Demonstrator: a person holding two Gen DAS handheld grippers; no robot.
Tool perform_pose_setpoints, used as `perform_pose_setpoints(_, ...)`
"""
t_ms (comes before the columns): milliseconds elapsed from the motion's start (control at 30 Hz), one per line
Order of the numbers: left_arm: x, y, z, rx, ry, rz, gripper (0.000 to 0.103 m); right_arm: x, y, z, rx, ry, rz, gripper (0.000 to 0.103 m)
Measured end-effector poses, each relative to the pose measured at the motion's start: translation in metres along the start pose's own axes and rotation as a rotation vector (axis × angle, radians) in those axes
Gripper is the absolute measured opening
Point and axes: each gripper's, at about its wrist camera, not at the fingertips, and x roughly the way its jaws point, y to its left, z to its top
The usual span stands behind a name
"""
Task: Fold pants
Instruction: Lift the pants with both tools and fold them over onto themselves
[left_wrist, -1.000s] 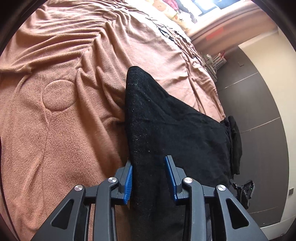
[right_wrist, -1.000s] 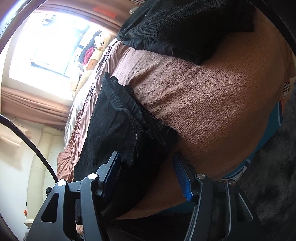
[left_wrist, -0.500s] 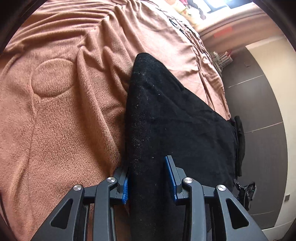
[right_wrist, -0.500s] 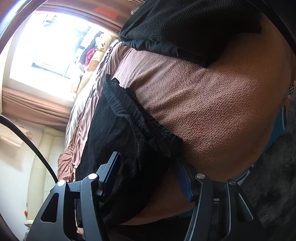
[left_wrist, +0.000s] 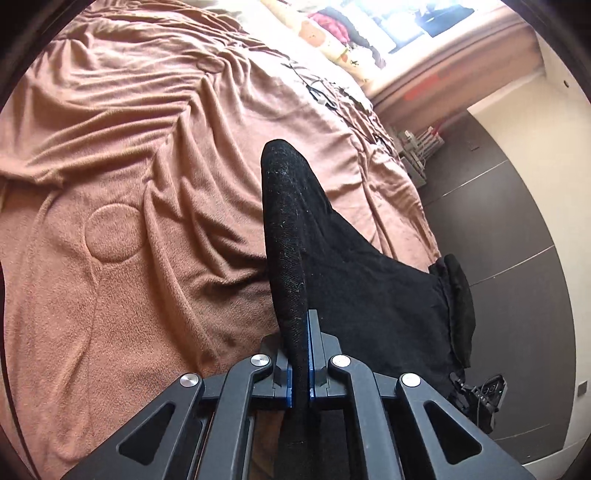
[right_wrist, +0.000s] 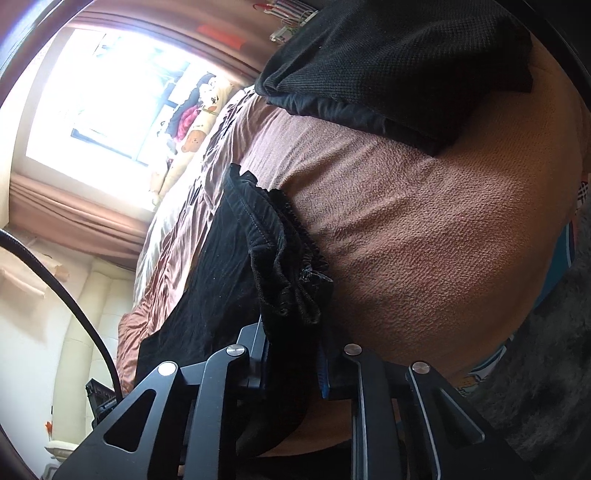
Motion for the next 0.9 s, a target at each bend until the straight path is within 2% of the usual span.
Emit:
perform_pose_setpoints(300,-0.059,0.015,0.024,0.018,-0.082,0.062,0.005,0.029,0.037,-0.017,-0.04,0.068,0.048,0.016)
perform_pose_setpoints(567,-0.104,0.059,0.036,-0.018,-0.129,0.124,0.005,0.076,0.086,-0.038,-0.092,0.144,0.074,0.016)
perform_pose_setpoints(900,-0.151,0.121,0.043,-0.052,-0.15,0.139,0.005,0.136,0.138,-0.051,-0.155,0.233,0.077,0.016)
